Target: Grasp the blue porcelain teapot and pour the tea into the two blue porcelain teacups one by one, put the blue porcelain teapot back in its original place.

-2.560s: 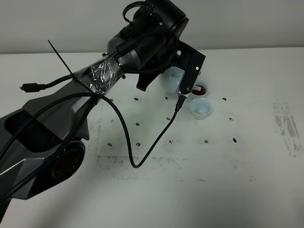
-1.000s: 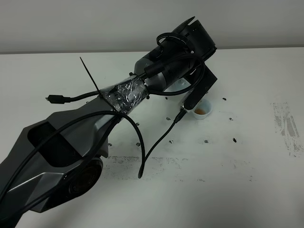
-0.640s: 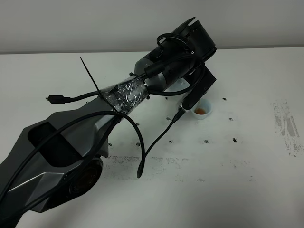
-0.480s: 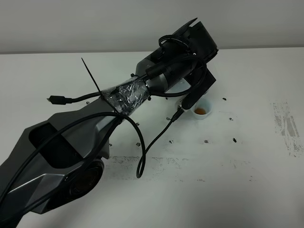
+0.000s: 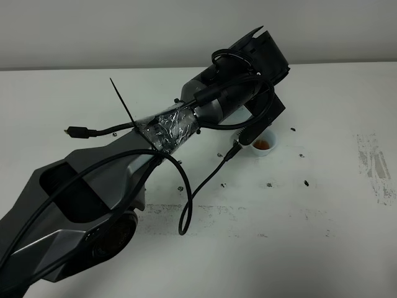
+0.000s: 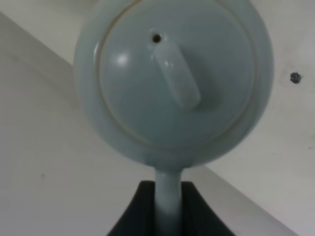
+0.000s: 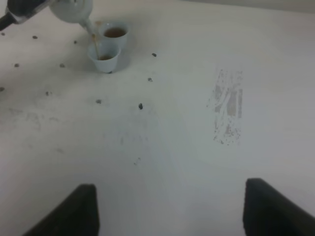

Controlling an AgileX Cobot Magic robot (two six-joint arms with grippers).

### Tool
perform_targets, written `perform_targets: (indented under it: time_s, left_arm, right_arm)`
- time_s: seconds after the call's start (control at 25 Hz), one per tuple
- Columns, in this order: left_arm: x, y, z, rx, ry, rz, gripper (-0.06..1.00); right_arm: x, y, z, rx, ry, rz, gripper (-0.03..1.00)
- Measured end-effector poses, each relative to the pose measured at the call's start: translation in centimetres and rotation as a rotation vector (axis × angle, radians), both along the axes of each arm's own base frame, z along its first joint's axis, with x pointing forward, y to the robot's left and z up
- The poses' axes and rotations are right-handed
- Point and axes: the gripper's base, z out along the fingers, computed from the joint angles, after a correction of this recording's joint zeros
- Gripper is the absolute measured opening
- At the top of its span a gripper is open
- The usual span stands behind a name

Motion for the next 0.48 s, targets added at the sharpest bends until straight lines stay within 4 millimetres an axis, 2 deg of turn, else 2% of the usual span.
perform_targets:
  time_s: [0.48]
  left_arm:
    - [-0.01,-0.01,0.0,0.009,0.002,-0.011,0.06]
  right_arm:
    - [0.0,0.0,0.0,0.0,0.0,0.0,0.59]
